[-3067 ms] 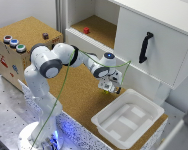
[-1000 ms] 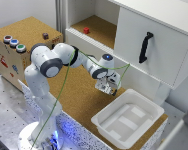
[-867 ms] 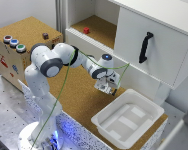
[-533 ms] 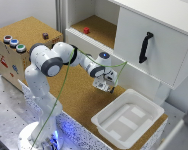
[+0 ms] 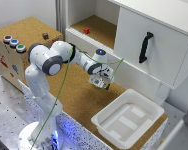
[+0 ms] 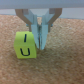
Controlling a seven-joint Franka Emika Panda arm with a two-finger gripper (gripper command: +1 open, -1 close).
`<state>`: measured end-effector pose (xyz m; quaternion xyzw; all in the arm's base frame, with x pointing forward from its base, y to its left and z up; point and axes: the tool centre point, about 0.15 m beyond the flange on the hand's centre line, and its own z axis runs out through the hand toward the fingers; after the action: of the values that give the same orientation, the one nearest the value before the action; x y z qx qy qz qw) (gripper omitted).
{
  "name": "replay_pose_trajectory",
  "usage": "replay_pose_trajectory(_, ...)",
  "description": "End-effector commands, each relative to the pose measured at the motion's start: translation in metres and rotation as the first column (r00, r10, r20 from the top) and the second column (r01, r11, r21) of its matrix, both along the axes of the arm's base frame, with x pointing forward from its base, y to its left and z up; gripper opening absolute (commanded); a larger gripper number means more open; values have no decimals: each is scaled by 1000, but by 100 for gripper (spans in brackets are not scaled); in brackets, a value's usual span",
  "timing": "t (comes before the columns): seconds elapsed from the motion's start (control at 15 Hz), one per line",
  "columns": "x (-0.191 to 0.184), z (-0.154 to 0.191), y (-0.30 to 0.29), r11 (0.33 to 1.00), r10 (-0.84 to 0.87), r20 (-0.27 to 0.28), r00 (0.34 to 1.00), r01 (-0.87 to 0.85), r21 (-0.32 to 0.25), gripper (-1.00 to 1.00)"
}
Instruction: Push the yellow block to the left
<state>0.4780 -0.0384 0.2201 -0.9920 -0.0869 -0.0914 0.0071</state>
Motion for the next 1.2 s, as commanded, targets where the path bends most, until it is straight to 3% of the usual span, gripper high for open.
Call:
replay_pose_trajectory(0.0,-20,4,46,999,-23,15,1000,23,-22,-100)
replay_pose_trajectory(0.2,-31,8,72,999,-18,6,1000,19,-32,-100)
replay_pose_trajectory(0.87,-36,23,137,1000,15,-30,999,-14,27,-100)
replay_pose_trajectory(1.13,-41,54,125,1000,-13,34,999,12,24,-100)
